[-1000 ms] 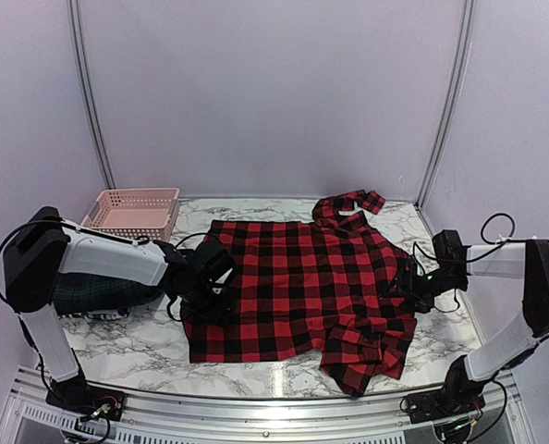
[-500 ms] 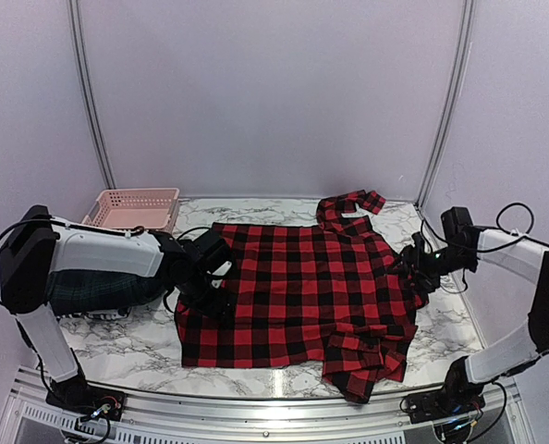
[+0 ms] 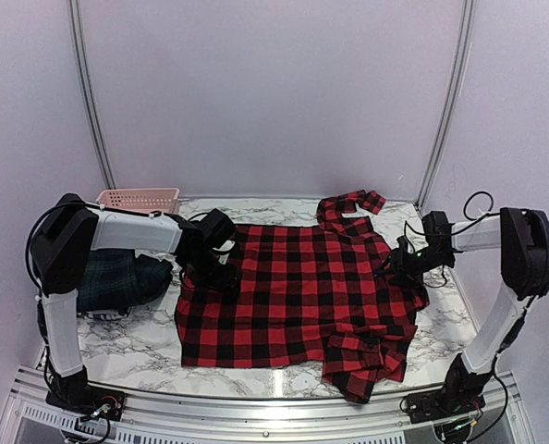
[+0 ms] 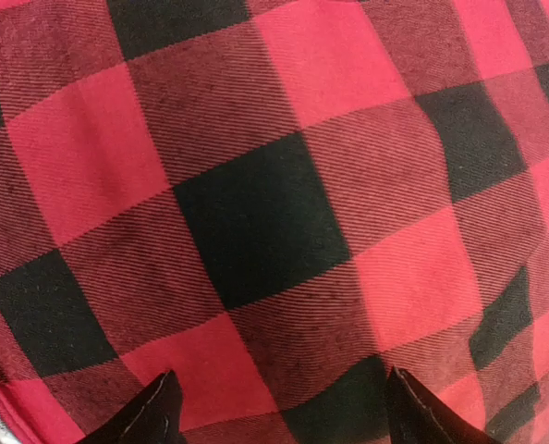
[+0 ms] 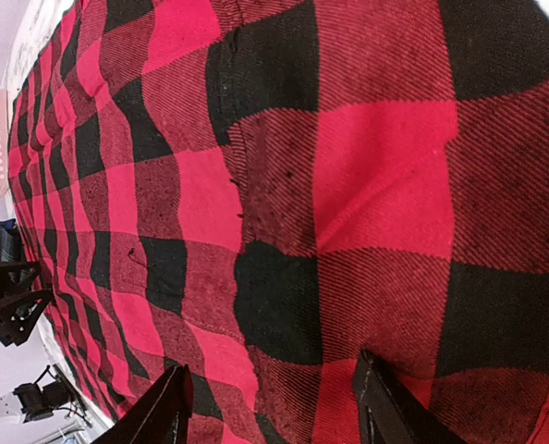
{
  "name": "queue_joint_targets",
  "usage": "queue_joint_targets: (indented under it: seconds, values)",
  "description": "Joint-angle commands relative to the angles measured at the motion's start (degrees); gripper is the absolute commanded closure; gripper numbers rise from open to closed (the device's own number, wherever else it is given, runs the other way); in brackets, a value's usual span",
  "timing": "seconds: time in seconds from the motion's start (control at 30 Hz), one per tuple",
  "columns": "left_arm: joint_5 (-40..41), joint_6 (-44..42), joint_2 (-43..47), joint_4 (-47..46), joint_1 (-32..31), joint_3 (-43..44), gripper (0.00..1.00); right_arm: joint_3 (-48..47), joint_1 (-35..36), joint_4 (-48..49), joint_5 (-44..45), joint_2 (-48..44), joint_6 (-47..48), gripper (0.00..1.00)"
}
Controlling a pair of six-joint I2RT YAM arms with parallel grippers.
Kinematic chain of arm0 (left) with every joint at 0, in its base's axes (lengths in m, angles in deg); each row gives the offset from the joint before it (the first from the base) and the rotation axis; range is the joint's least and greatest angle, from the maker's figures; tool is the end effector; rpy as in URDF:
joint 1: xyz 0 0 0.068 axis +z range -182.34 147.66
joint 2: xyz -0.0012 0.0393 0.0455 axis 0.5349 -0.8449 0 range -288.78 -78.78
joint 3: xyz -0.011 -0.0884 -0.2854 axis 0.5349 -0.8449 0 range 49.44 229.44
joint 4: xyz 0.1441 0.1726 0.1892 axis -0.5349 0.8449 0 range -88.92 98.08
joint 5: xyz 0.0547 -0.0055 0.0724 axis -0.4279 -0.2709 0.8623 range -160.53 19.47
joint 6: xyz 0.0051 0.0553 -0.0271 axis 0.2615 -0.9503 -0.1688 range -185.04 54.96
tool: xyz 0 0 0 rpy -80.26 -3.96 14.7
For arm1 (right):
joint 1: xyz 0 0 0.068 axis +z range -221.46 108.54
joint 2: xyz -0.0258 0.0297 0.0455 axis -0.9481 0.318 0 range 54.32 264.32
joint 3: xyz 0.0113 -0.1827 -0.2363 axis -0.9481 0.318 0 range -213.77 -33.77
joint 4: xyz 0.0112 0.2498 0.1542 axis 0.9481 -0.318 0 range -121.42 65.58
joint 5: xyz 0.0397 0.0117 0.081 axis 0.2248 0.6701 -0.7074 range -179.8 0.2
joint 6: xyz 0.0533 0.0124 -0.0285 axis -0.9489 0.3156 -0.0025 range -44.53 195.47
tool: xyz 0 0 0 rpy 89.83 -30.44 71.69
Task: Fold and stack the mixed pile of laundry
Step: Move the flattened shirt to the center of the board, then pick up the flattened shirt from the center of the board.
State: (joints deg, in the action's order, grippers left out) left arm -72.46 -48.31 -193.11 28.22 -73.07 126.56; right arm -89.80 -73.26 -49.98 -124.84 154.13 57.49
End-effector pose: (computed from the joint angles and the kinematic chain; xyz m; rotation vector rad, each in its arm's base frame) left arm 0.3405 -0.2954 0.1488 0.5809 2.6827 -0.3409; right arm 0.3529 0.0157 0.1453 0.3138 2.7159 0.9232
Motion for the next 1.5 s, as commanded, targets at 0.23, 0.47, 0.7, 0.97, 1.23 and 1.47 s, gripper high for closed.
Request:
queue_joint_targets:
  seconds: [0.23, 0.47, 0.7, 0.97, 1.23, 1.47]
  values:
    - [-4.02, 1.07, 5.72, -2.32, -1.6, -14.97, 0.25, 12.51, -0.19, 1.63, 2.49, -7.01, -0.96, 0.41]
    - [-7.97, -0.07, 7.36, -2.55, -1.63, -16.54, 0.27, 12.0, -0.22, -1.94, 2.98, -9.11, -0.44, 0.41]
    - [-11.48, -0.42, 8.41, -0.75, -1.75, -18.31, 0.28, 19.03, -0.57, -4.76, 1.65, -12.6, -2.73, 0.38]
    - [-17.75, -1.0, 13.1, -1.08, -1.6, -19.93, 0.27, 16.22, -0.59, -7.23, -2.9, -19.33, -1.69, 0.39]
    - [-17.95, -0.92, 8.01, -0.77, 10.56, 0.5, 0.24, -12.36, -0.75, -5.88, 1.23, -6.67, 2.78, 0.38]
    - [-14.32, 1.84, -3.54, 0.01, 19.3, 19.32, 0.26, -32.36, -0.75, -7.83, 6.18, 10.85, 2.51, 0.42]
